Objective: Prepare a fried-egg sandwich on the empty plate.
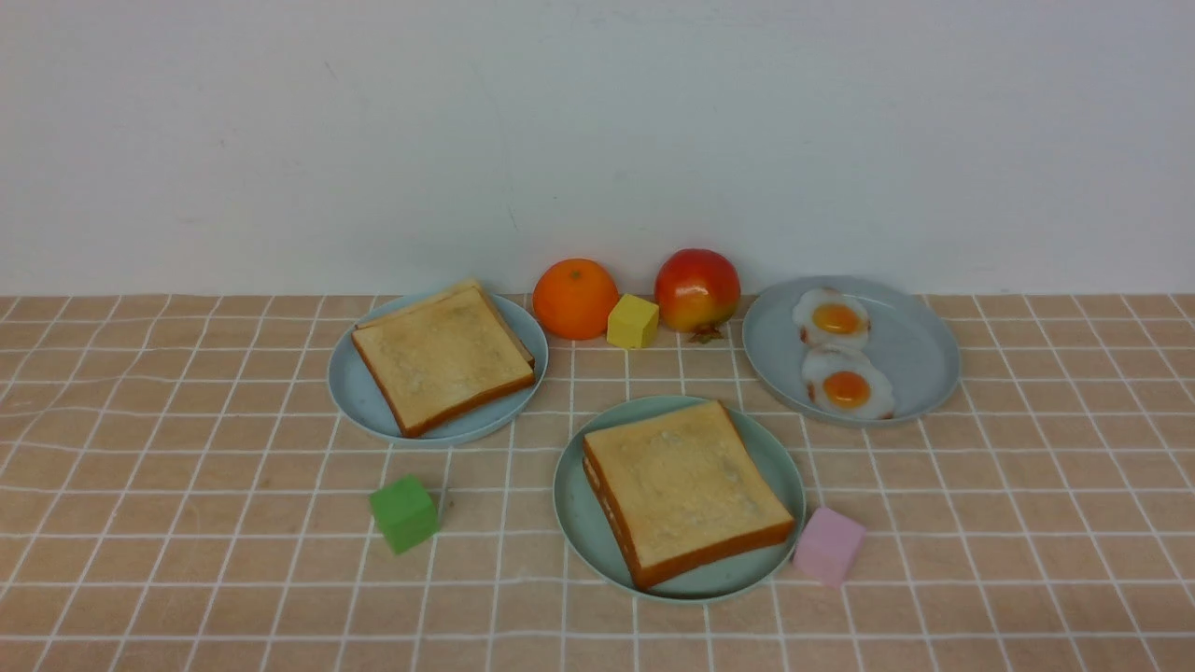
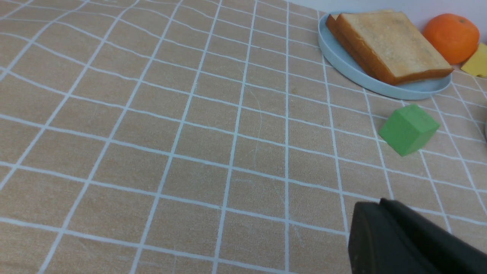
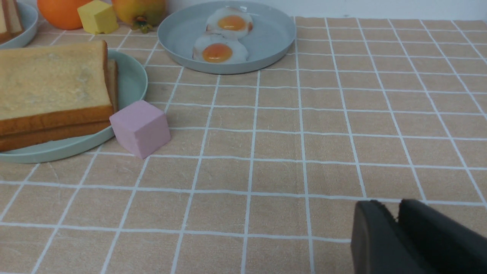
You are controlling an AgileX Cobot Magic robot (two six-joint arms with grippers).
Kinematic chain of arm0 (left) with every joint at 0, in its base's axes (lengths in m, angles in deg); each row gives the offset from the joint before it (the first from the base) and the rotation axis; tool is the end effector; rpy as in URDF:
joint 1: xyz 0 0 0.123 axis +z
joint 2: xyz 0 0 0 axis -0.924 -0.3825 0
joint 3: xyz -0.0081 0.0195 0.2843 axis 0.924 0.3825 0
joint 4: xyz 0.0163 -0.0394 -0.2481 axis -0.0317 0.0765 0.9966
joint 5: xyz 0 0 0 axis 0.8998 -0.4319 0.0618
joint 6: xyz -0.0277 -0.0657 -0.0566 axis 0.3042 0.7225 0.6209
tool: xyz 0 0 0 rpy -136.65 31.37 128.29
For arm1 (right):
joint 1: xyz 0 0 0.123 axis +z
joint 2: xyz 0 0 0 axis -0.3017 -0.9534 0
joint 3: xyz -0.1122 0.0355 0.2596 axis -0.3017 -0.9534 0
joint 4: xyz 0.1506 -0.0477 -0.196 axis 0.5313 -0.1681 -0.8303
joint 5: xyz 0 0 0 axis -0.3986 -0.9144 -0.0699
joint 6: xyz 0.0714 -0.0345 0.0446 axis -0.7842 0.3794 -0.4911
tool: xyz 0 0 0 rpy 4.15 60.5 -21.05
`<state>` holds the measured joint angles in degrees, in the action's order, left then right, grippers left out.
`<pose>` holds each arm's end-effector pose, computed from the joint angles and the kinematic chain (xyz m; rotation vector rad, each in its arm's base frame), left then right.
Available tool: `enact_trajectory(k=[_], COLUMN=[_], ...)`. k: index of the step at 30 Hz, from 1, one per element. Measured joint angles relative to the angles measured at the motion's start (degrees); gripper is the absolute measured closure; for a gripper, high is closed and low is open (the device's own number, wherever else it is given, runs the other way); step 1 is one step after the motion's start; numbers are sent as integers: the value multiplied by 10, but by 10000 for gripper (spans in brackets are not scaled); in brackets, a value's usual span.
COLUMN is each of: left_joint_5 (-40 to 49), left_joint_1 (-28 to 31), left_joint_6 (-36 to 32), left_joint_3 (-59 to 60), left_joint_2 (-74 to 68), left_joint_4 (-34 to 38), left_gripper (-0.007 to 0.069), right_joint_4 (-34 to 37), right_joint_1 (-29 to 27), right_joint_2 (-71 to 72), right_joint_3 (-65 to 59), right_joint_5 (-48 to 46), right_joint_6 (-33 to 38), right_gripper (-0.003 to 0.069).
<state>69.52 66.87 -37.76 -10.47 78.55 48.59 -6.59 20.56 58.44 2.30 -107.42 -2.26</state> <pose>0.0528 -0.0009 0.1698 -0.2411 1.8633 -0.1958 0.0523 0.0031 0.1740 -0.0423 1.8668 0.0468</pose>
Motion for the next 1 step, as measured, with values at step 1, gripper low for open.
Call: enact_trajectory(k=[1], left_joint_5=[0], left_joint_1=[0], left_joint_6=[0], left_joint_3=[0], left_joint_2=[0], left_joint_4=[0], left_gripper=[603], right_joint_4=[0], right_joint_1=[0], right_joint_2=[0], right_joint_3=[0], right_joint_5=[0], right_joint_6=[0], right_gripper=[540])
